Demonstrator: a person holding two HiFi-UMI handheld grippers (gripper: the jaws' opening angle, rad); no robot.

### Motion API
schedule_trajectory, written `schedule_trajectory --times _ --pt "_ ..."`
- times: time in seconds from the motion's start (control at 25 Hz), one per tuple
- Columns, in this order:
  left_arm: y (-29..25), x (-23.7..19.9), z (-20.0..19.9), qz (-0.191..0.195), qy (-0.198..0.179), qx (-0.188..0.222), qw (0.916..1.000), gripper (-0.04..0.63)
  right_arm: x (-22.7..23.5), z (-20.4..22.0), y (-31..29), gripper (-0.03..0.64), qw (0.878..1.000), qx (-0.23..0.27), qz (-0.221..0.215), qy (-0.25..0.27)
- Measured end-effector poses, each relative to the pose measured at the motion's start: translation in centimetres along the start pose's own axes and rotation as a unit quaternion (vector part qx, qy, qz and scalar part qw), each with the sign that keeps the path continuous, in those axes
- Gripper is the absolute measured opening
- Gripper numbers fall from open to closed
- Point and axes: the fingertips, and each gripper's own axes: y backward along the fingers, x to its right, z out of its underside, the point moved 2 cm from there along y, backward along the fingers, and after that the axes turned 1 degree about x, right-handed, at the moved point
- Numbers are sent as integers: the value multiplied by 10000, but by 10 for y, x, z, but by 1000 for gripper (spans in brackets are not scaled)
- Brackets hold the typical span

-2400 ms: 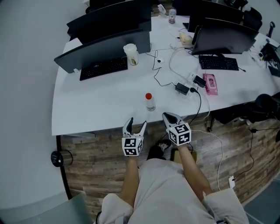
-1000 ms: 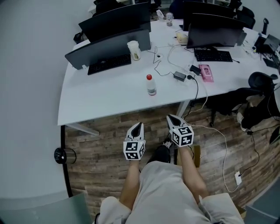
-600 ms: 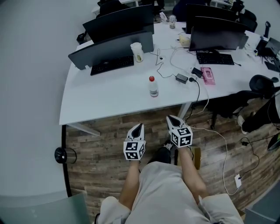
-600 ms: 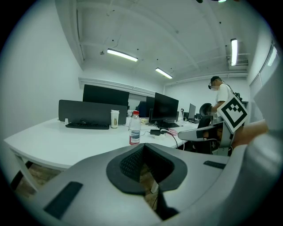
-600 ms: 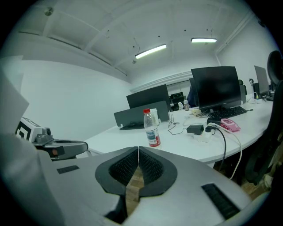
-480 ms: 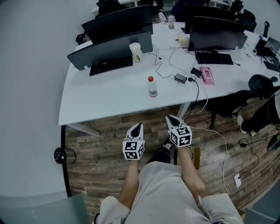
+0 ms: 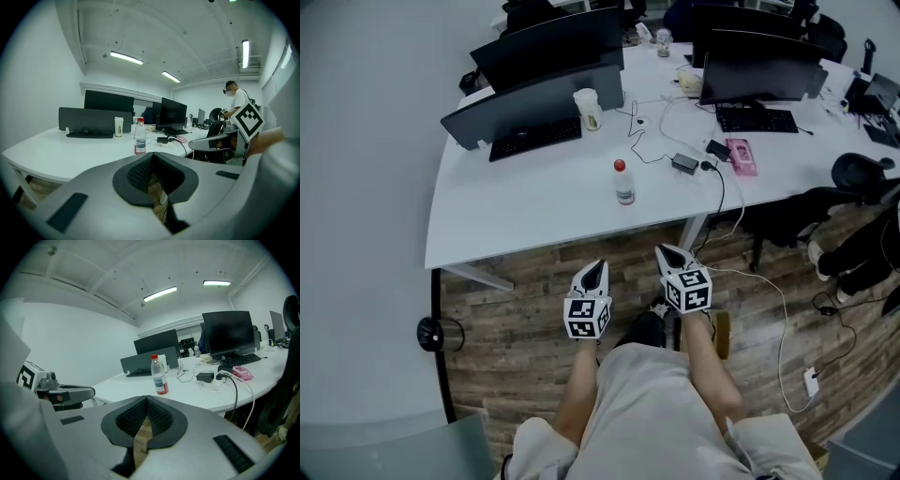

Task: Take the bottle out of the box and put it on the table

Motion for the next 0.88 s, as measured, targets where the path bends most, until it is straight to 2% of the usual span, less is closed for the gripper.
schedule_trajectory --times 0.52,0.88 --pt "-3 6 9 63 1 -105 9999 15 3 3 -1 39 9999 -49 -33 109" --pt "1 0 9 -93 95 -57 9999 15 0 5 -2 40 9998 -104 -95 162"
